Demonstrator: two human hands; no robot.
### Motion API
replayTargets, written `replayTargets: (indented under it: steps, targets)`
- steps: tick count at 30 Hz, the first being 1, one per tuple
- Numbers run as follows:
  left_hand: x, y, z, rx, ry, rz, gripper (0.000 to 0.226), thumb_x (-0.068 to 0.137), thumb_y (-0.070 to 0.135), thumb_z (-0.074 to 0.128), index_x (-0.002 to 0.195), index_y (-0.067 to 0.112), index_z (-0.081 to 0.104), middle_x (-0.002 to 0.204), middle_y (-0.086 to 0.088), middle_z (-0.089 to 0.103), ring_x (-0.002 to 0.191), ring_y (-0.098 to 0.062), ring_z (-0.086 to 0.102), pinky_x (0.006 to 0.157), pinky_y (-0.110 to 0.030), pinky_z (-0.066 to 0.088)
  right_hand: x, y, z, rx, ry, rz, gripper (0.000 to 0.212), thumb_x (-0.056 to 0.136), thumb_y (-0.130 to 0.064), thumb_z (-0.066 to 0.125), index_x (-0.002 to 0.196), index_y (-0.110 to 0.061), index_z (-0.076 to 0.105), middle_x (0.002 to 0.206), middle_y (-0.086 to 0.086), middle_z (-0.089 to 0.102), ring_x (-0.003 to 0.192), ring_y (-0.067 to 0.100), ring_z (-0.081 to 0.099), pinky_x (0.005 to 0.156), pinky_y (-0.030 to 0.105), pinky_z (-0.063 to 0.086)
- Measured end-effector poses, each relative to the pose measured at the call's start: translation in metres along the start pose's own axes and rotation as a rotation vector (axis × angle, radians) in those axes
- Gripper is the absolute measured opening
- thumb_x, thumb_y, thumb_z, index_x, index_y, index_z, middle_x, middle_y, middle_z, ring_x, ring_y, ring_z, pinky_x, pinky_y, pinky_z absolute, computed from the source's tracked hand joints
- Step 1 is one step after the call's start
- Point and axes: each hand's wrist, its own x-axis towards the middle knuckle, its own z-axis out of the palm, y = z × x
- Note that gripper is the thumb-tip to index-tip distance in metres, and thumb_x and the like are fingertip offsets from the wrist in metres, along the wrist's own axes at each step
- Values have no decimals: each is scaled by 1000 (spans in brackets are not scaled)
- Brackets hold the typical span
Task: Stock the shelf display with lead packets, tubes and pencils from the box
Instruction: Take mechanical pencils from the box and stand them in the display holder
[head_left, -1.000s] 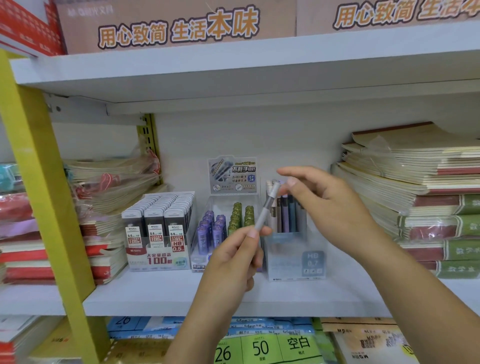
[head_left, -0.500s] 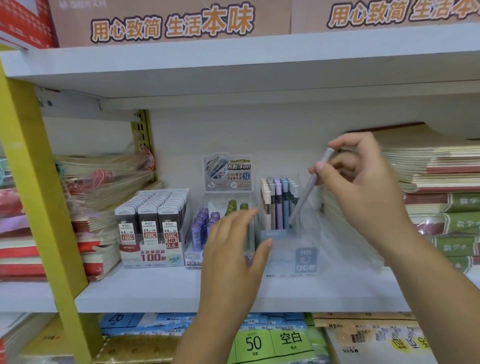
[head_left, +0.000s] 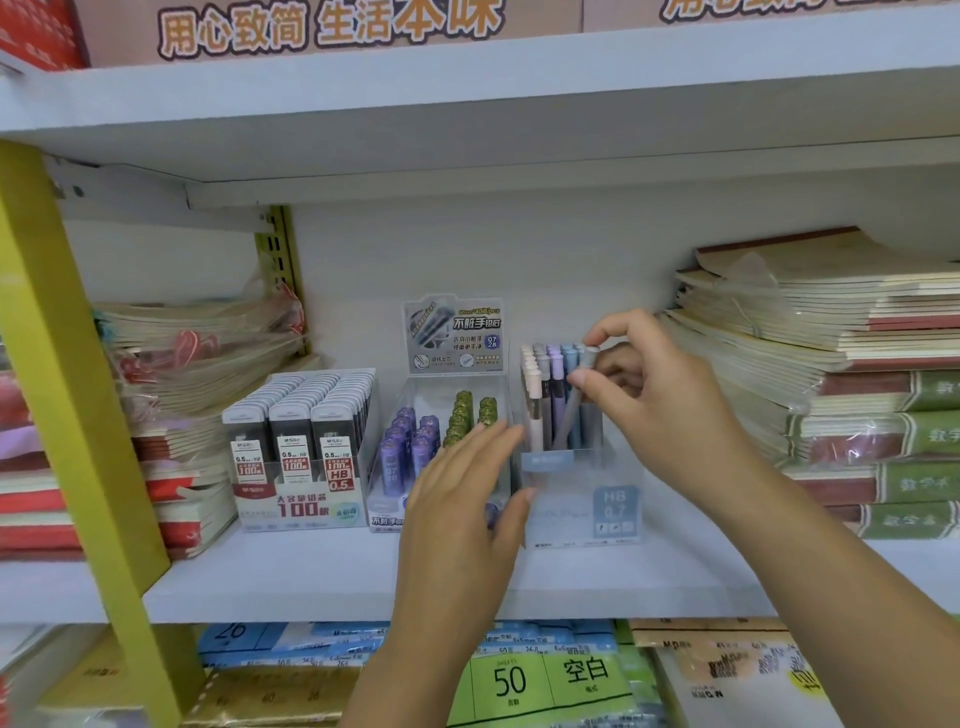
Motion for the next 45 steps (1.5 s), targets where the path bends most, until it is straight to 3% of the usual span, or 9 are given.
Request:
replayTargets:
  steps: [15,18,20,23,27,31,35,40,45]
  targets:
    - [0,0,0,-15,1,-15,52,94,31,66,142,42,48,147,22,47,142,4,30,117,-39,33,4,1,4,114,7,54,23,87,-18,69,95,-36,57,84,-8,67,77,13,68,76,44,57]
    - [0,0,0,-23,12,-11,53,93,30,66,141,42,48,147,22,47,141,4,31,116,-41,34,4,5,6,10,-9,14,24,88,-19,69,93,-39,57,86,-15,63,78,5,64,73,26,54]
    - [-1,0,0,-29,17,-8,53,93,29,67,141,43,47,146,22,47,141,3,32,116,-41,35,4,7,7,-166,2,-65,24,87,-20,69,102,-37,60,88,-18,57,85,2,55,72,9,40]
    - [0,0,1,-23,15,4,54,93,30,66,142,44,46,147,22,46,142,5,30,116,-39,34,6,9,8,-434,67,-144,27,85,-22,70,111,-28,68,95,-8,44,98,11,36,76,20,33]
    - [-1,-2,2,-26,18,19,54,94,30,66,142,45,45,147,24,46,141,7,28,116,-38,34,6,14,12,-494,2,-117,30,88,-27,66,118,-32,67,94,-6,38,99,16,33,80,29,35]
    - [1,-2,1,-26,3,22,54,94,29,66,142,44,46,148,24,45,142,6,28,117,-37,33,6,17,14,-481,-3,-123,32,92,-24,61,122,-35,65,94,-6,36,98,15,31,81,29,32]
    - [-4,2,-9,-36,4,33,57,95,28,65,144,45,41,152,27,35,143,12,18,119,-19,19,-2,11,13,-397,89,-105,36,95,-21,54,130,-29,58,96,-7,38,97,10,30,80,23,27]
    - [-44,8,-35,17,131,92,32,93,20,63,125,23,64,122,10,63,117,-6,51,102,-9,30,-38,-20,7,-190,176,-268,22,95,-11,53,113,-13,64,90,-2,49,89,15,44,77,22,33]
    - [-141,-29,-40,11,-191,-2,29,93,30,51,118,24,65,104,13,63,94,-1,57,79,-15,45,-132,-18,26,48,-84,-230,17,94,-12,52,106,-16,63,86,-11,46,75,1,47,71,13,36]
